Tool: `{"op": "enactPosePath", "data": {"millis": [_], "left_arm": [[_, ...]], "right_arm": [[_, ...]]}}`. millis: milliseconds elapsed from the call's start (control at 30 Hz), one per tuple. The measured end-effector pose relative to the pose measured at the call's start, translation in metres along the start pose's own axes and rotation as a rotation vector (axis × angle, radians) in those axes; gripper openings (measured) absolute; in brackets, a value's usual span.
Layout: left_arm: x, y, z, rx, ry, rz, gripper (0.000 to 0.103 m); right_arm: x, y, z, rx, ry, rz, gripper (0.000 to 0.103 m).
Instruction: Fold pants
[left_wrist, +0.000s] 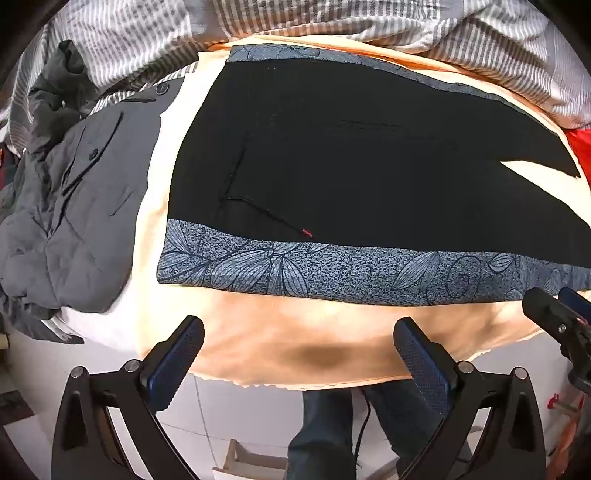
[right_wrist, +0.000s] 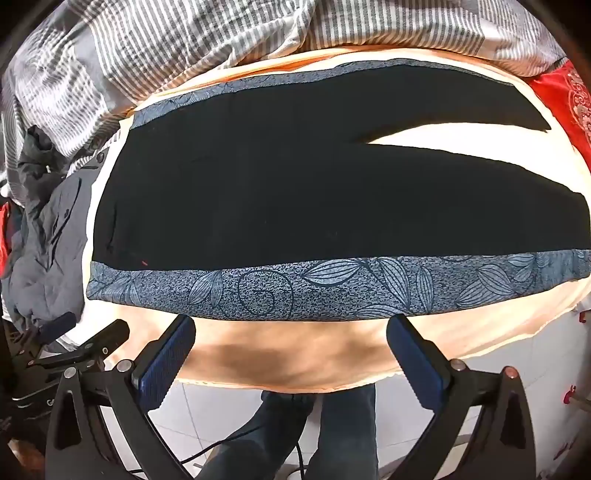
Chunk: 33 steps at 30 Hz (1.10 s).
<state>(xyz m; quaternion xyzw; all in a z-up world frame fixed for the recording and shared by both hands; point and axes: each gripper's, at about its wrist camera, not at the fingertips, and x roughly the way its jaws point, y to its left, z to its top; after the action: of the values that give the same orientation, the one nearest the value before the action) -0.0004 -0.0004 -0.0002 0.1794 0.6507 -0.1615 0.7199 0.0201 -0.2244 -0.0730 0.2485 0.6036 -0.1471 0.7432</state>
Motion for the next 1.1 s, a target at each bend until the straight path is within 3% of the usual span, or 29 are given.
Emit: {"op": "enactPosePath", "data": {"millis": [667,1100], "left_arm": [[0.01,0.011,-0.001,-0.029,0.025,0.033,0.103],[0.018,0.011,0.001,-0.029,0.082,-0.002,0.103]], "right_arm": [[0.009,0.011,-0.004,0.006,0.026,0.017,0.103],[0.012,0.009,-0.006,0.034,0.033,0.01,0.103]]}}
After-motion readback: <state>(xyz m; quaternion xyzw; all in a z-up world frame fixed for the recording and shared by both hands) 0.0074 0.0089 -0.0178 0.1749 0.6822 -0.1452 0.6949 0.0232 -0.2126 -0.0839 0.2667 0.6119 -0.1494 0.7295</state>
